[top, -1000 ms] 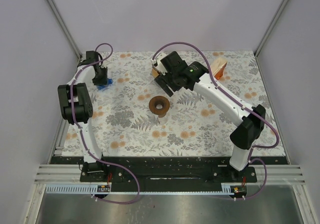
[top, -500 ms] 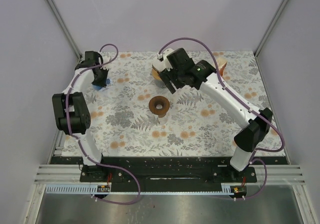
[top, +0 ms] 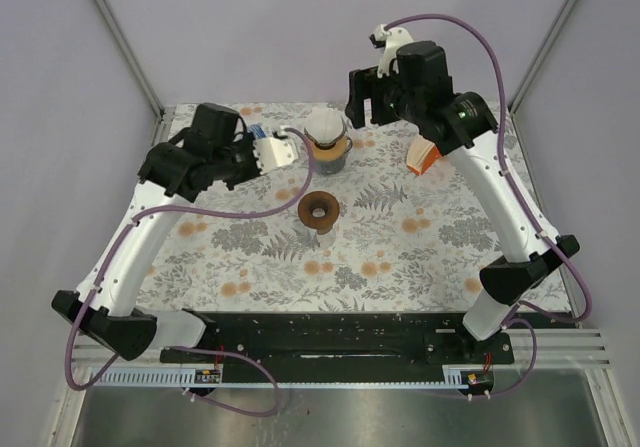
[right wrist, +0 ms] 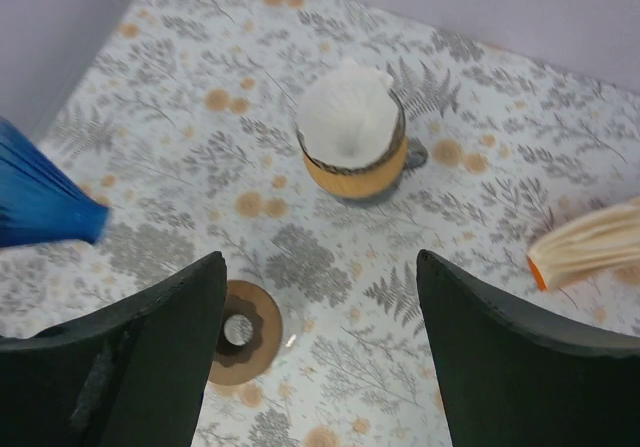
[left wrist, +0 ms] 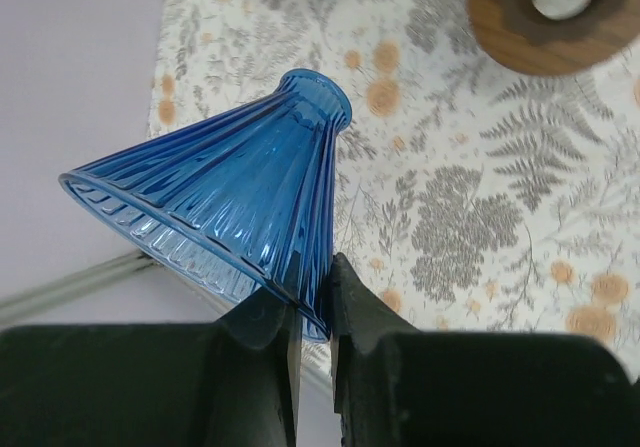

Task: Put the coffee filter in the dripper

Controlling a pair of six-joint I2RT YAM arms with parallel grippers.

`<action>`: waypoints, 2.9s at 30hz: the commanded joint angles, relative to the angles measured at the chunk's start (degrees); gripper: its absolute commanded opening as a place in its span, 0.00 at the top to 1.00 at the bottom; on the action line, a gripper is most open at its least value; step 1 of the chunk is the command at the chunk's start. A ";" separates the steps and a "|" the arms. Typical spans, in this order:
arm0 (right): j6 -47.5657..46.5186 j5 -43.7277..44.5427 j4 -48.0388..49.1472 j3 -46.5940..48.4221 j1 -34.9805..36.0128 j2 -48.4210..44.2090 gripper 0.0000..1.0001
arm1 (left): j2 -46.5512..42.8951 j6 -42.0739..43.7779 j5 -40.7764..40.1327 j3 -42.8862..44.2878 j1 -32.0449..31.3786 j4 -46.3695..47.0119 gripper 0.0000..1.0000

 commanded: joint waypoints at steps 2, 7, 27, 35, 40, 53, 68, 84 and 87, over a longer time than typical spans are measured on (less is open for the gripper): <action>3.99 -10.59 -1.42 11.73 0.53 4.02 0.15 | 2.56 8.00 -20.66 1.67 -14.84 -12.35 1.00; 1.02 -11.75 -7.41 20.72 5.44 10.18 0.07 | 2.21 11.43 -40.10 -1.85 -27.25 -12.72 1.00; -2.42 -13.51 -8.91 13.34 13.19 13.44 0.28 | -1.48 18.47 -53.40 -6.24 -40.01 -4.02 1.00; -2.51 -12.99 -8.73 14.13 13.72 15.03 0.69 | -1.83 18.20 -53.14 -6.68 -40.45 -2.61 1.00; -2.60 -8.51 -9.08 13.17 13.72 15.03 0.98 | -2.54 16.71 -53.31 -7.47 -40.36 0.20 1.00; -1.81 -4.19 -12.68 12.38 10.03 14.15 1.00 | -4.64 -4.53 -38.14 3.85 -40.19 -2.24 0.01; 4.16 -19.13 -7.68 -2.56 6.07 8.17 1.00 | -2.19 -53.49 13.20 11.08 -6.46 -2.27 0.22; 4.96 -21.94 -3.11 -10.12 5.55 8.43 1.00 | 3.26 -66.26 23.59 -8.96 0.95 11.36 0.39; 4.78 -22.12 -2.58 -11.26 5.19 8.52 1.00 | 4.05 -67.49 22.71 -11.16 0.95 13.99 0.40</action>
